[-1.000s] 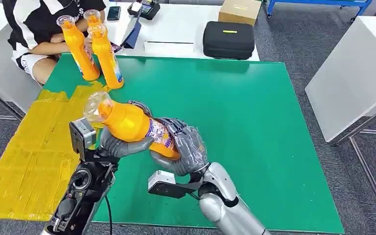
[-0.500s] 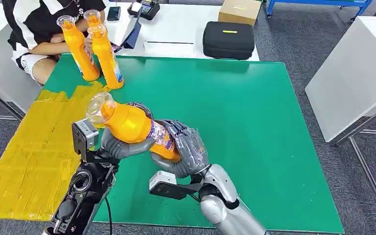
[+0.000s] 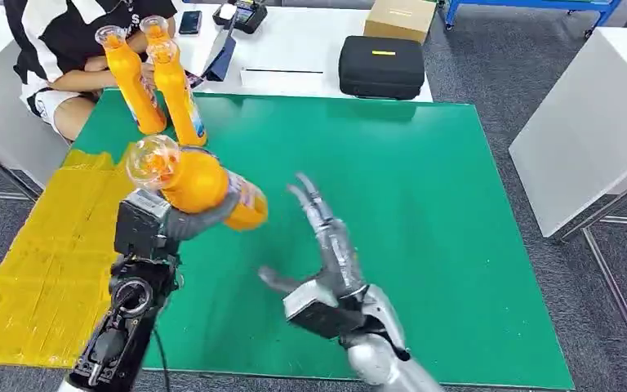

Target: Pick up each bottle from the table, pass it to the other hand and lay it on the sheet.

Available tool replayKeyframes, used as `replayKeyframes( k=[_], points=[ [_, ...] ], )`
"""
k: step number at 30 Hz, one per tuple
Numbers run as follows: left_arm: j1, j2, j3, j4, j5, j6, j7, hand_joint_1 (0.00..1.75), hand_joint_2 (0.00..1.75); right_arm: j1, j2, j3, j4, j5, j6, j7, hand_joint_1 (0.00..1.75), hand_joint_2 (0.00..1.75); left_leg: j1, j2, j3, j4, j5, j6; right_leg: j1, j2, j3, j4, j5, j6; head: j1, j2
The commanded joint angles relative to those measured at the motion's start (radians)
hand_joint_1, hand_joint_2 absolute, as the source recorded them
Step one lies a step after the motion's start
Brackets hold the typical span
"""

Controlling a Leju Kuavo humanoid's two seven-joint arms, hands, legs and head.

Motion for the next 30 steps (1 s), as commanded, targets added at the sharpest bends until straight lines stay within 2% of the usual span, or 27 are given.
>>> replayKeyframes(
  k=[1, 4, 5, 7, 10, 12, 15, 17, 18, 22, 23, 24, 25, 26, 30],
  points=[
    [-0.118, 0.081, -0.001, 0.115, -0.489, 0.314, 0.073, 1.75, 1.75, 0.09, -0.014, -0.148, -0.211, -0.234, -0.023, -0.089, 0.0, 1.75, 0.0, -0.004, 0.005, 0.001, -0.002, 0.001, 0.001, -0.003, 0.005, 0.001, -0.003, -0.006, 0.0, 0.0],
    [-0.128, 0.086, -0.002, 0.133, -0.562, 0.35, 0.087, 1.75, 1.75, 0.089, -0.011, -0.147, -0.224, -0.242, -0.023, -0.081, 0.0, 1.75, 0.0, -0.003, 0.004, 0.001, -0.002, 0.0, 0.001, -0.002, 0.004, 0.001, -0.003, -0.005, 0.0, 0.0],
    [-0.136, 0.095, -0.011, 0.15, -0.692, 0.377, 0.151, 1.75, 1.75, 0.088, -0.006, -0.149, -0.232, -0.26, -0.026, -0.085, 0.0, 1.75, 0.0, -0.004, 0.007, 0.001, -0.003, 0.001, 0.001, -0.003, 0.007, 0.002, -0.004, -0.008, 0.0, 0.0],
    [-0.142, 0.096, -0.003, 0.152, -0.708, 0.332, 0.167, 1.75, 1.75, 0.095, -0.002, -0.161, -0.268, -0.275, -0.044, -0.093, 0.0, 1.75, 0.0, -0.002, 0.006, 0.0, -0.002, 0.001, 0.001, -0.001, 0.005, 0.001, -0.002, -0.006, 0.0, 0.0],
    [-0.152, 0.114, 0.002, 0.167, -0.874, 0.351, 0.238, 1.75, 1.75, 0.106, 0.002, -0.18, -0.302, -0.305, -0.05, -0.092, 0.0, 1.75, 0.0, -0.001, 0.003, 0.0, -0.001, 0.0, 0.001, -0.001, 0.003, 0.001, -0.002, -0.005, 0.0, 0.0],
    [-0.164, 0.118, 0.005, 0.194, -0.937, 0.316, 0.267, 1.75, 1.75, 0.117, 0.004, -0.194, -0.318, -0.312, -0.06, -0.1, 0.0, 1.75, 0.0, -0.001, 0.003, 0.0, -0.001, 0.0, 0.0, -0.001, 0.002, 0.0, -0.001, -0.004, 0.0, 0.0],
    [-0.206, 0.145, -0.04, 0.277, -1.18, 0.295, 0.347, 1.75, 1.75, 0.124, 0.0, -0.203, -0.327, -0.316, -0.058, -0.109, 0.0, 1.75, 0.0, -0.002, 0.006, 0.0, -0.003, 0.001, 0.001, -0.001, 0.006, 0.001, -0.003, -0.006, 0.0, 0.0],
    [-0.248, 0.137, -0.05, 0.364, -1.251, 0.222, 0.379, 1.75, 1.75, 0.124, -0.001, -0.208, -0.325, -0.316, -0.061, -0.112, 0.0, 1.75, 0.0, -0.002, 0.005, 0.0, -0.001, 0.001, 0.001, -0.001, 0.004, 0.001, -0.002, -0.005, 0.0, 0.0],
    [-0.299, 0.167, -0.139, 0.43, -1.262, 0.124, 0.428, 1.75, 1.75, 0.122, -0.007, -0.208, -0.32, -0.306, -0.063, -0.115, 0.0, 1.75, 0.0, -0.003, 0.007, 0.001, -0.002, 0.001, 0.001, -0.002, 0.007, 0.001, -0.003, -0.007, 0.0, 0.0],
    [-0.434, 0.189, -0.356, 0.702, -1.262, 0.018, 0.519, 1.75, 1.75, 0.123, -0.011, -0.226, -0.29, -0.303, -0.052, -0.117, 0.0, 1.75, 0.001, -0.007, 0.006, 0.0, -0.001, 0.001, 0.001, -0.006, 0.007, 0.001, -0.003, -0.007, 0.0, 0.0],
    [-0.447, 0.186, -0.373, 0.748, -1.262, 0.019, 0.52, 1.75, 1.75, 0.126, -0.01, -0.228, -0.285, -0.305, -0.051, -0.121, 0.0, 1.75, 0.0, -0.005, 0.005, -0.001, 0.0, 0.001, 0.001, -0.004, 0.005, 0.0, -0.001, -0.005, 0.0, 0.0],
    [-0.452, 0.171, -0.338, 0.799, -1.262, -0.028, 0.485, 1.75, 1.75, 0.131, -0.007, -0.23, -0.28, -0.303, -0.05, -0.123, 0.0, 1.75, 0.001, -0.005, 0.007, 0.0, -0.001, 0.001, 0.001, -0.004, 0.006, 0.0, -0.002, -0.006, 0.0, 0.0],
    [-0.455, 0.165, -0.299, 0.848, -1.262, -0.07, 0.443, 1.66, 1.75, 0.132, -0.008, -0.229, -0.268, -0.299, -0.049, -0.123, 0.0, 1.75, 0.0, -0.003, 0.005, -0.001, 0.0, 0.0, 0.001, -0.002, 0.004, -0.001, 0.0, -0.004, 0.0, 0.0],
    [-0.473, 0.172, -0.344, 0.908, -1.262, -0.13, 0.438, 1.68, 1.75, 0.123, -0.009, -0.225, -0.253, -0.297, -0.046, -0.122, 0.0, 1.75, 0.0, -0.003, 0.007, -0.001, -0.001, 0.0, 0.001, -0.002, 0.006, -0.001, -0.001, -0.006, 0.0, 0.0],
    [-0.47, 0.187, -0.345, 1.02, -1.262, -0.196, 0.418, 1.75, 1.75, 0.094, -0.006, -0.213, -0.213, -0.295, -0.048, -0.11, 0.0, 1.75, 0.0, 0.003, 0.006, -0.001, -0.001, 0.0, 0.001, 0.003, 0.005, -0.001, 0.0, -0.005, 0.0, 0.0]
  ],
)
